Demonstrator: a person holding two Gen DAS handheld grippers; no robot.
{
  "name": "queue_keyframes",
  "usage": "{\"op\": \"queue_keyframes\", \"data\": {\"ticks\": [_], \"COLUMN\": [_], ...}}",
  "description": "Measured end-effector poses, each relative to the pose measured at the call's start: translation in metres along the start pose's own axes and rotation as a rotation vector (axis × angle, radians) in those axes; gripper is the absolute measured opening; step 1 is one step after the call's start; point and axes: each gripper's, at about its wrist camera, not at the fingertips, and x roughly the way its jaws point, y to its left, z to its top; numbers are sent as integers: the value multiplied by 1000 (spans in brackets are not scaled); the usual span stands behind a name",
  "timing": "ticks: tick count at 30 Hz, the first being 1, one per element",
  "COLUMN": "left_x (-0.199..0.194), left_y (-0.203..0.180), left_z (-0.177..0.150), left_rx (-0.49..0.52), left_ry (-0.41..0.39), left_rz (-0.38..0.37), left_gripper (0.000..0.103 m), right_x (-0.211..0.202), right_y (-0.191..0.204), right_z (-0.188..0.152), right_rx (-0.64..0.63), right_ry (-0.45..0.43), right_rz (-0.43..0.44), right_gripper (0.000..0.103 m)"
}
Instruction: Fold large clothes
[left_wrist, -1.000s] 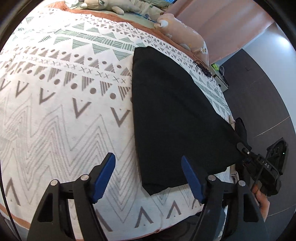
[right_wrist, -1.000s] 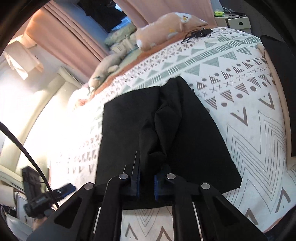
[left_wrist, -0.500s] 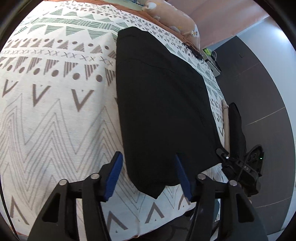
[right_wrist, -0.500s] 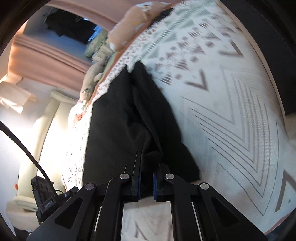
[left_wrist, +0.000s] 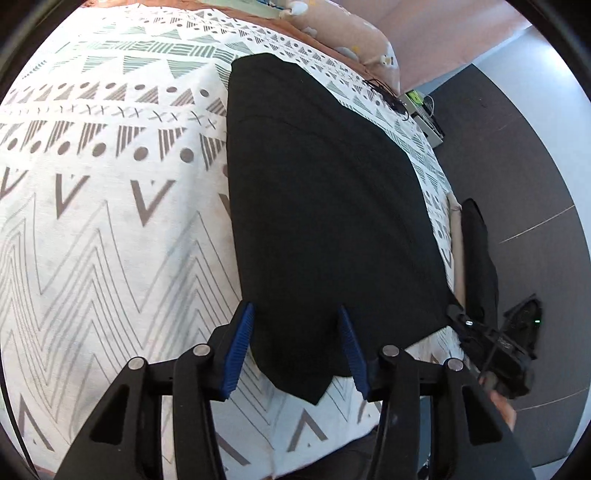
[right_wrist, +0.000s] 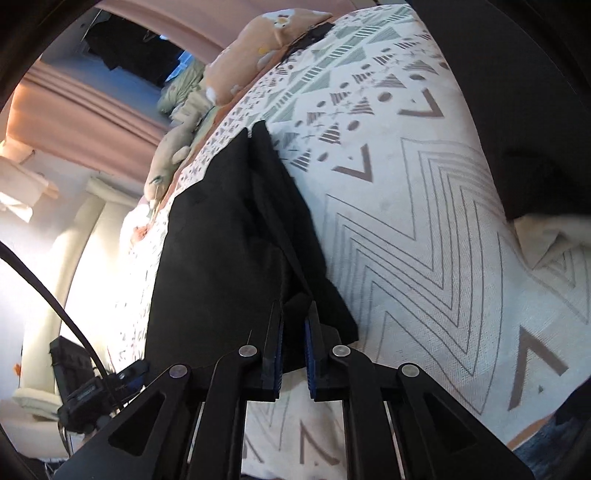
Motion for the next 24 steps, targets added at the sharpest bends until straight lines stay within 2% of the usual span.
{"op": "queue_keyframes", "data": {"ticks": [2,3,4,8,12,23,24], "left_x": [0,0,0,0,3,25,28], "left_y": [2,2,3,5,6,21,21], "left_z": [6,8,11,24,36,80,85], "left_rx": [-9,-12,-18,-30,-26,-58,-58], "left_ry": [-6,-10,-16,-35,-48,-49,-49], "left_rz": [3,3,4,4,19,45,47], "left_gripper": [48,48,49,48,49,49,48], "right_x": [-9,-12,-15,-17,1,98,107], "right_y": [12,16,22,34,46,76,77], "right_z": [6,9,14,31,55,128,134], "right_rx": [-59,-79,-98,-147,-191,-281,-285], "right_ry": [-17,-23,-30,-36,10,165,181], "right_rz": [-44,-45,-36,-31,-40,-51,-53], "right_gripper": [33,58,74,74,74,73,70]}}
